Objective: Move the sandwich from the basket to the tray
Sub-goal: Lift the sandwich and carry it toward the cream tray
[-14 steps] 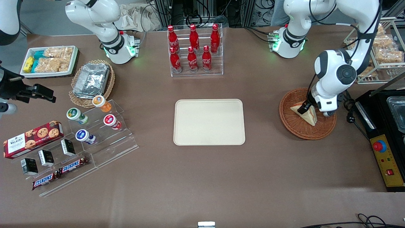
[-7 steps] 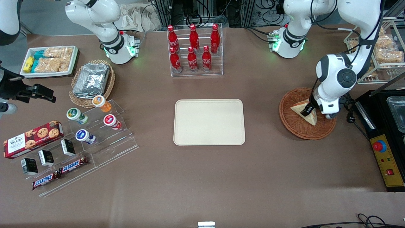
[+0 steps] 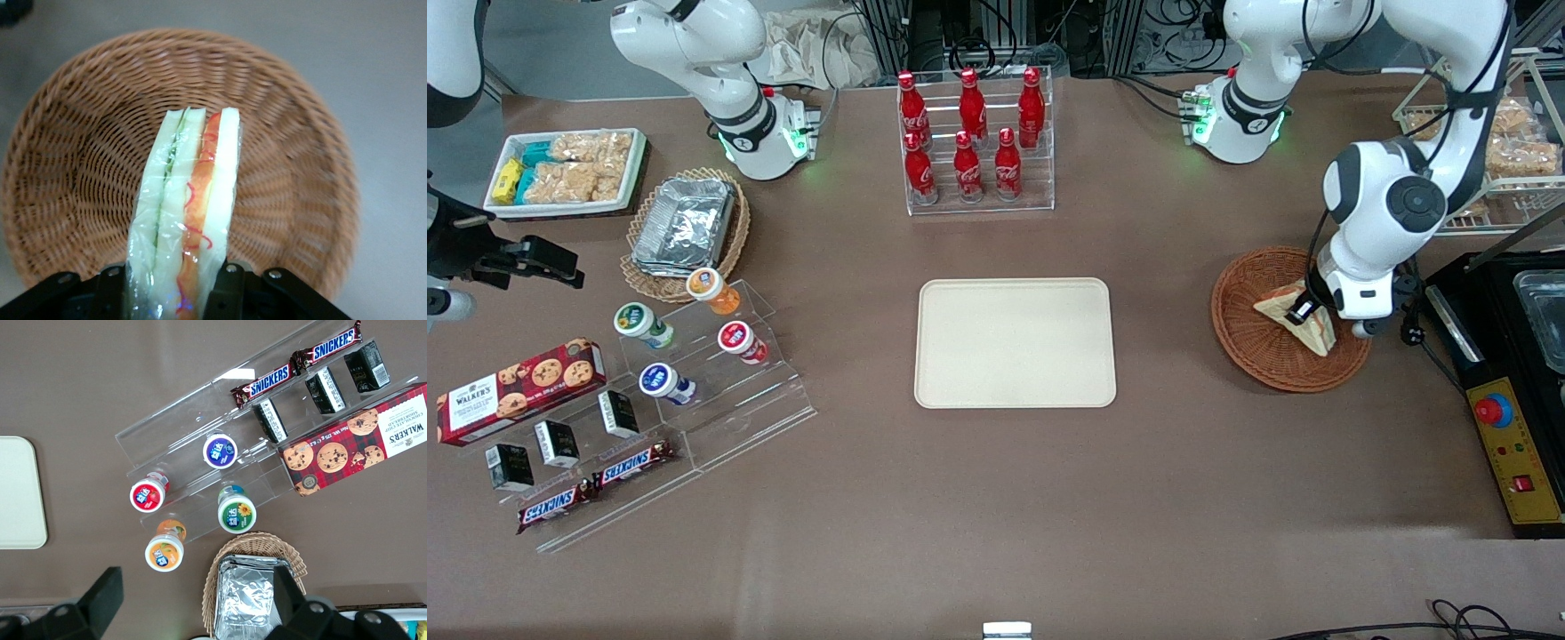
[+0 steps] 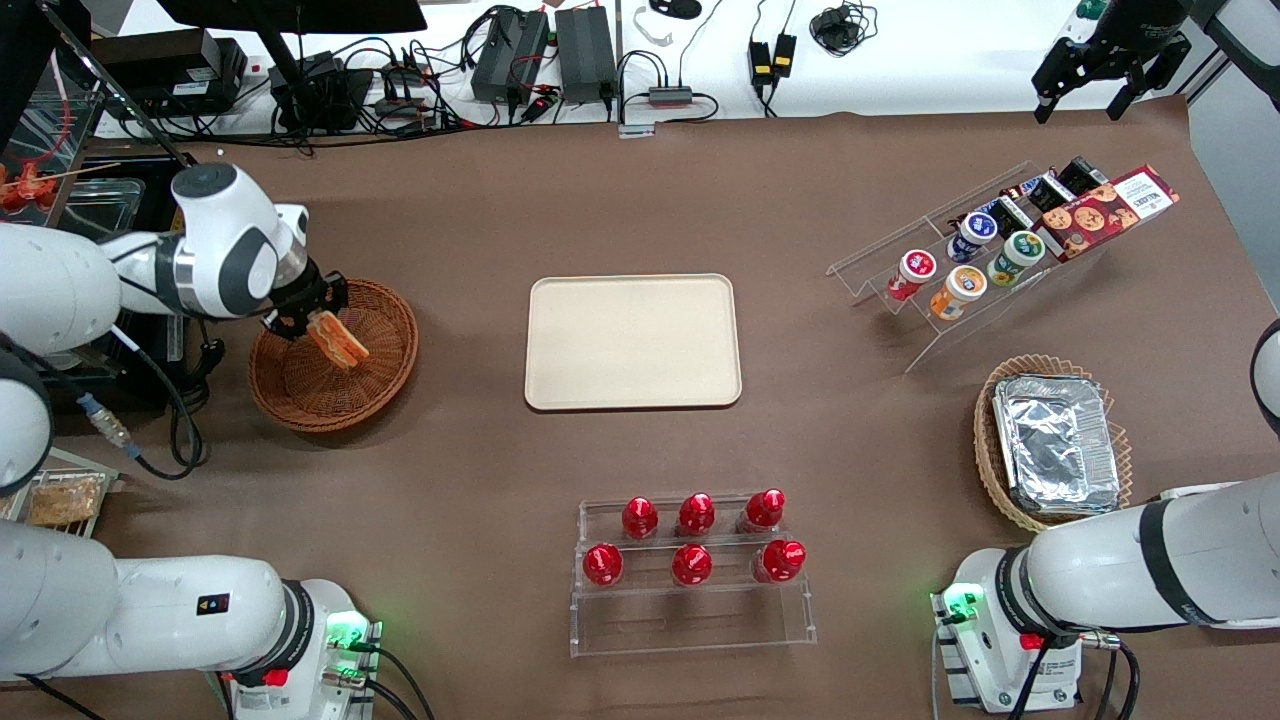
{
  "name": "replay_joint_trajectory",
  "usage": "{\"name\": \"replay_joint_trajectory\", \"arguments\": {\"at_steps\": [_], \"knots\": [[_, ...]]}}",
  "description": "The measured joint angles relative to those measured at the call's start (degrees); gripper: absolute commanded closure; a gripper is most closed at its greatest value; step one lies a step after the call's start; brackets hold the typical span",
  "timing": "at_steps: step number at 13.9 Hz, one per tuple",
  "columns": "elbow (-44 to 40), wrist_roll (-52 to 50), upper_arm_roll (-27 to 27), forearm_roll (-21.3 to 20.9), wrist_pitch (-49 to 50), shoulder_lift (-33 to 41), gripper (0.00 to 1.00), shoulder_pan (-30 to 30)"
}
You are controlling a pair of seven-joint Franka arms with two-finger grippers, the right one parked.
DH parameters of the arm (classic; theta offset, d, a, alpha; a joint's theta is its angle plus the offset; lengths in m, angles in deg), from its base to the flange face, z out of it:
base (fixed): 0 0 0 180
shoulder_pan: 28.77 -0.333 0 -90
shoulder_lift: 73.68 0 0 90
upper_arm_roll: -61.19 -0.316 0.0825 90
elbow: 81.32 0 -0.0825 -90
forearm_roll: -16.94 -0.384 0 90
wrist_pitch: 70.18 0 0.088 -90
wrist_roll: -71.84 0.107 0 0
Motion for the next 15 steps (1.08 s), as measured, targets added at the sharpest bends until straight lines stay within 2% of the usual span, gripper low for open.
{"name": "replay_joint_trajectory", "arguments": {"at_steps": [3,5,7,11,15], "knots": [[-8.4,8.3,0.8,3.8,15.4,5.5,1.00,4.6],[-17.5,13.7,1.0,6.0,27.6,6.4,1.00,6.8],[-25.5,17.1,1.2,6.6,35.8,5.5,1.00,9.6],[-31.6,22.0,1.5,7.2,38.4,3.4,1.00,17.0],[-34.8,17.1,1.7,7.3,38.5,-2.4,1.00,26.2]]}}
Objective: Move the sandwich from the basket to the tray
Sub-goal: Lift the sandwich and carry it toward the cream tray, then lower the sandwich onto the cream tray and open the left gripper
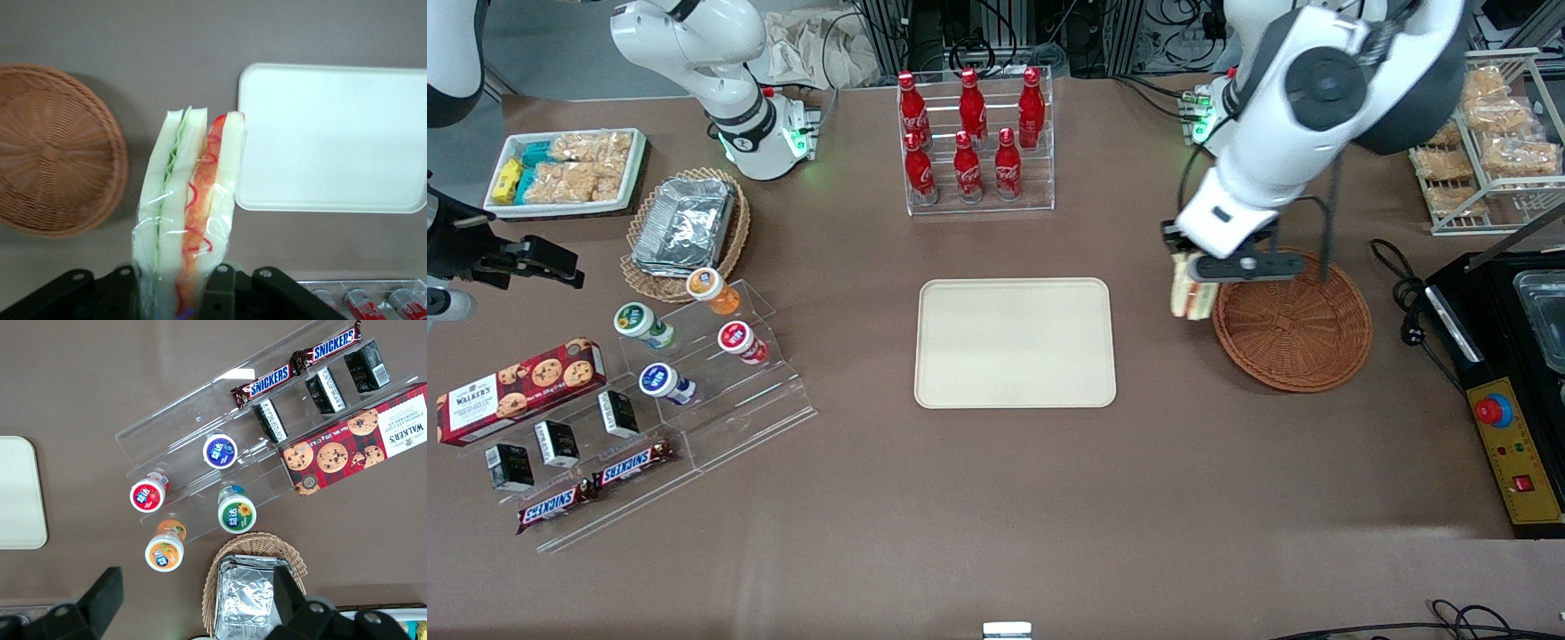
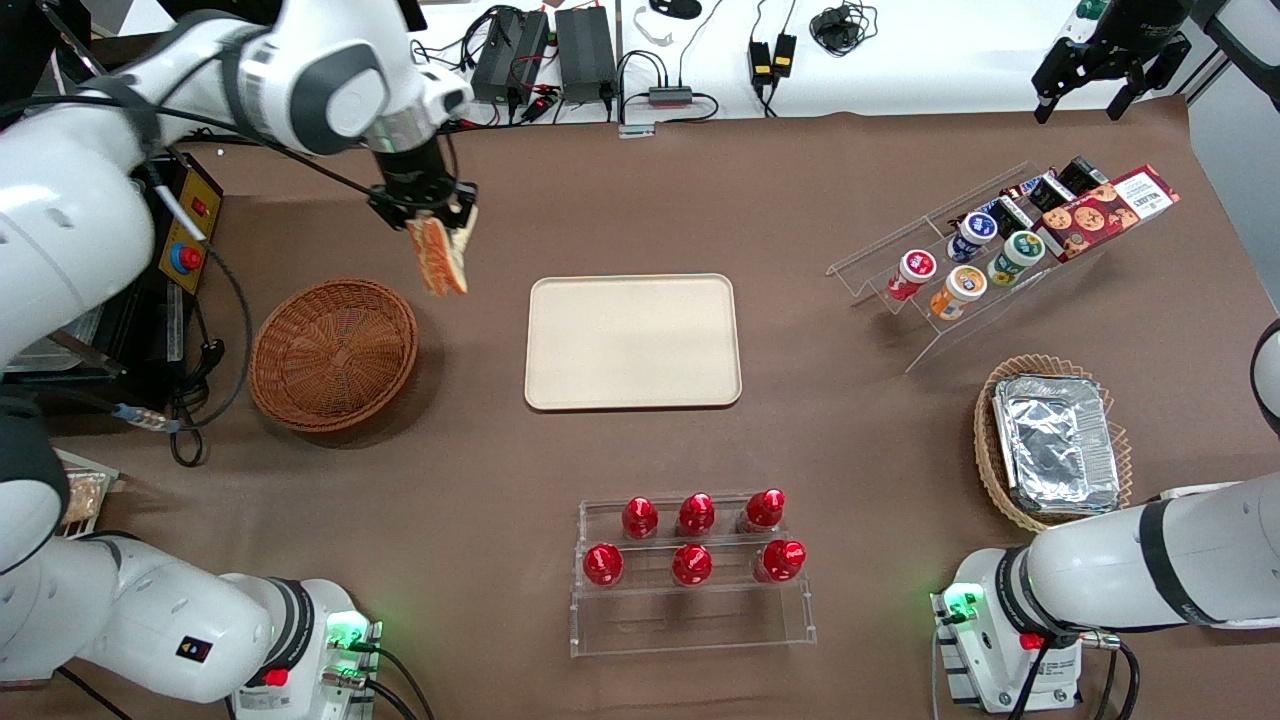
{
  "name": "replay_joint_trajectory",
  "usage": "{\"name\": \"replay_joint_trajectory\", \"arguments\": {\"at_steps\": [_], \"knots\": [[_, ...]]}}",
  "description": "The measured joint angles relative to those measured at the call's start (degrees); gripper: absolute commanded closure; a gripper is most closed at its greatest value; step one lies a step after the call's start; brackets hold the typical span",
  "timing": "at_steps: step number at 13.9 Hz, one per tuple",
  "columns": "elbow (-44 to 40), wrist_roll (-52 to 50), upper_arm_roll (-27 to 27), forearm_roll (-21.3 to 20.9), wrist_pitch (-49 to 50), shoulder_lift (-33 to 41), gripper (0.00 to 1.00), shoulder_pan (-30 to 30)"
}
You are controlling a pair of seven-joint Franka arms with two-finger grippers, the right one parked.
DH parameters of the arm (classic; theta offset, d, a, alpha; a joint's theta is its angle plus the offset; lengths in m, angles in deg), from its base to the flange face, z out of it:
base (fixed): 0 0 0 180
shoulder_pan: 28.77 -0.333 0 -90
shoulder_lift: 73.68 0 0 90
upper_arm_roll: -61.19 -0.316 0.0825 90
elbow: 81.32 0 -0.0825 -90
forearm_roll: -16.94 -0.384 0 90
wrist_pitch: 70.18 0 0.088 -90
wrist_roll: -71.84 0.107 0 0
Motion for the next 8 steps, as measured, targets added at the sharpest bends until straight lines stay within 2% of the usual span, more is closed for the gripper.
{"name": "replay_joint_trajectory", "arguments": {"at_steps": [3,8], "knots": [[-1.2,-3.5,0.0,0.0,-2.8,-6.9,1.00,4.6],[-1.0,-4.1,-0.1,-0.1,-16.0,-19.6,1.00,6.9]]}}
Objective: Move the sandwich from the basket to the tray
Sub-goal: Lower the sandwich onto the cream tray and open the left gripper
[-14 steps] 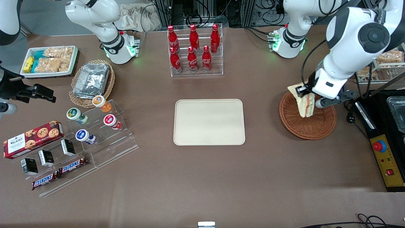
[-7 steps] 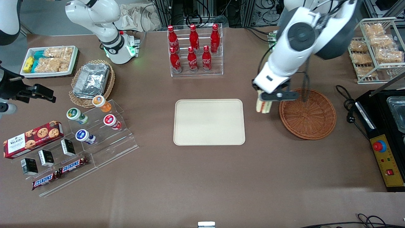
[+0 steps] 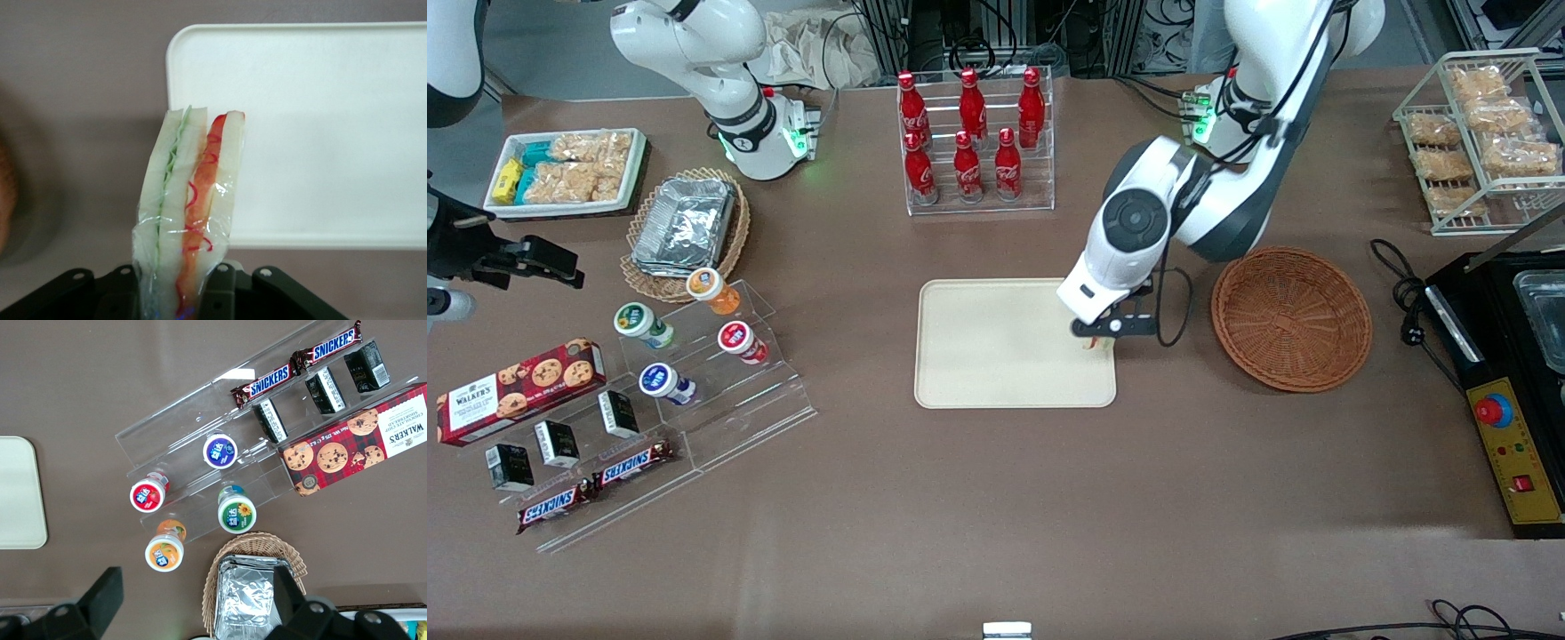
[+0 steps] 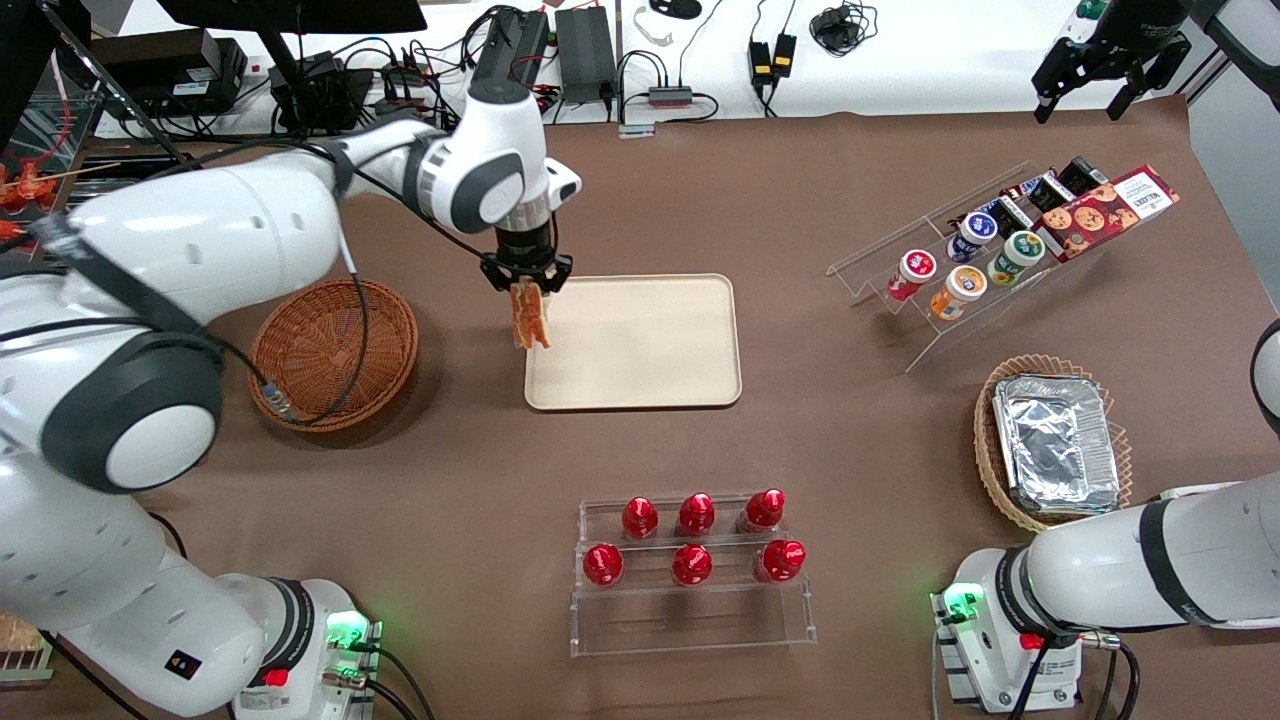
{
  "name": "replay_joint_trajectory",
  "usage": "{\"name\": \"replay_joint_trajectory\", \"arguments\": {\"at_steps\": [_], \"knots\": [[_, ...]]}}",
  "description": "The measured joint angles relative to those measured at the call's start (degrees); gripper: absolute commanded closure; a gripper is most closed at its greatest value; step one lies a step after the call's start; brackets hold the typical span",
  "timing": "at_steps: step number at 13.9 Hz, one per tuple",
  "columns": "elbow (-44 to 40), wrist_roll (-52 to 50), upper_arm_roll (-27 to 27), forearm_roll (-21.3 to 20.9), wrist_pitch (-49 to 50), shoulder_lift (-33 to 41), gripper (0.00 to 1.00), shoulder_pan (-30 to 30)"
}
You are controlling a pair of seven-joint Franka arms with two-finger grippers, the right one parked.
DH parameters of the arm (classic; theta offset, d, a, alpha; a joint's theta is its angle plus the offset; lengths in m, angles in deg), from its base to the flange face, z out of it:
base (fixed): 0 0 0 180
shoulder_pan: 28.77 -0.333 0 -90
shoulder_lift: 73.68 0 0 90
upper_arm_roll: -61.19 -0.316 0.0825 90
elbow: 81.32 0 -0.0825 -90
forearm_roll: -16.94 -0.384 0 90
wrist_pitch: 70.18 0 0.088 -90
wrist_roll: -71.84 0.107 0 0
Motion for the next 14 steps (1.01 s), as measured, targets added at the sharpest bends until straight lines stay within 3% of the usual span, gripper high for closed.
{"name": "replay_joint_trajectory", "arguments": {"at_steps": [5,6,7,8,14], "knots": [[2.0,-0.2,-0.1,-1.1,-11.7,-8.8,1.00,1.4],[2.4,-0.2,-0.1,-1.5,-13.0,-9.5,0.92,1.4],[2.9,-0.2,-0.1,-1.9,-14.4,-10.0,0.16,1.4],[3.2,-0.2,-0.1,-2.3,-15.2,-9.9,0.00,1.4],[3.9,-0.3,-0.2,-2.8,-15.8,-10.1,0.00,1.4]]}}
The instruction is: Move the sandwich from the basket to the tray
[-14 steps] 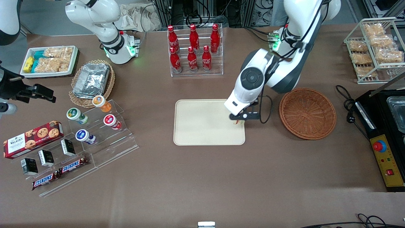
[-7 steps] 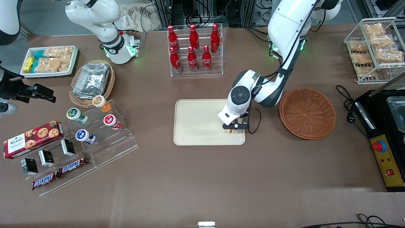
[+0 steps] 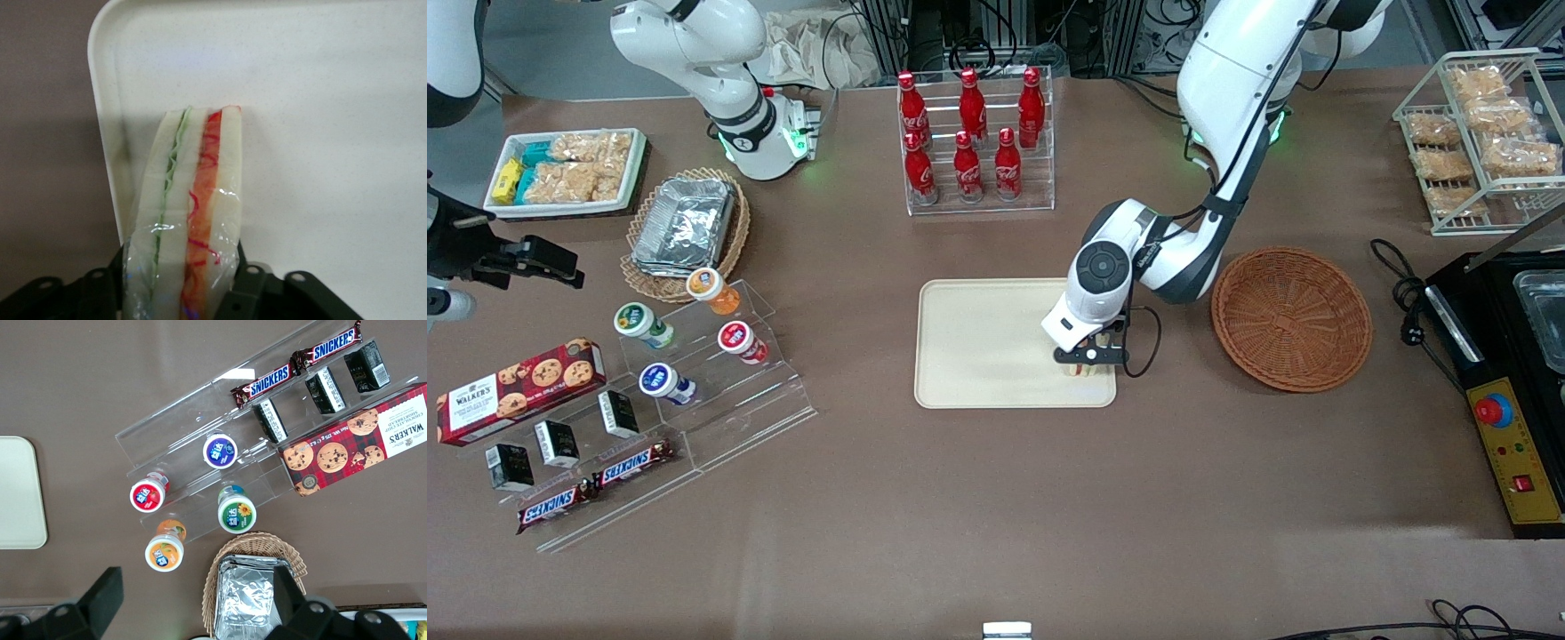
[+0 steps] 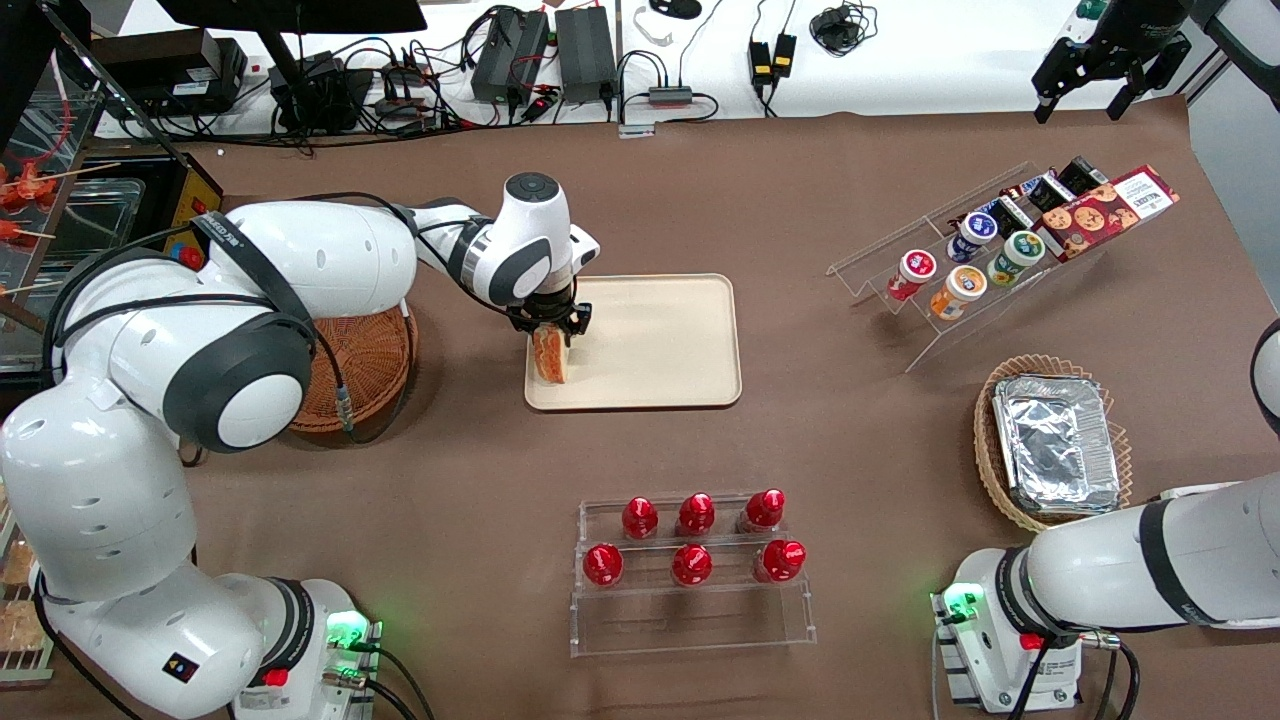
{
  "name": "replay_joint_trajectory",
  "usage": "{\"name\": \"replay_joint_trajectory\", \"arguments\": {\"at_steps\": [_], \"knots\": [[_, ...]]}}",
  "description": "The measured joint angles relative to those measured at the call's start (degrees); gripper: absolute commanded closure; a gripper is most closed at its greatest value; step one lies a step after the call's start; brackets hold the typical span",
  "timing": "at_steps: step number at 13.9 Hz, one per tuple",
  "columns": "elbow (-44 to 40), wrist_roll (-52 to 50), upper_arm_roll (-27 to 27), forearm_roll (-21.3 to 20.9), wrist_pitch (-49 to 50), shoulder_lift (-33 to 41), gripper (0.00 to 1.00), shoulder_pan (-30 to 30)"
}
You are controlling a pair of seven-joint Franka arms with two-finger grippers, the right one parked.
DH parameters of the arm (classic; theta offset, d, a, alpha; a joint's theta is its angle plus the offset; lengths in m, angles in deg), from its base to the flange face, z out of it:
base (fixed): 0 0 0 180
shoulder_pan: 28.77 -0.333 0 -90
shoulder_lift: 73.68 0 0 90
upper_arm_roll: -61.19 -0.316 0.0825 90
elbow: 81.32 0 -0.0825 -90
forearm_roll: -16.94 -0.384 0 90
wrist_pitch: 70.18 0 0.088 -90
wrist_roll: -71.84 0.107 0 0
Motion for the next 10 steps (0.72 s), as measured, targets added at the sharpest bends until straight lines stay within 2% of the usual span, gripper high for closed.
{"name": "replay_joint_trajectory", "arguments": {"at_steps": [6,10], "knots": [[-0.6,-0.9,-0.1,0.0,1.4,1.2,0.00,0.0],[-5.0,-1.1,-1.1,0.0,13.5,10.9,0.00,-1.0]]}}
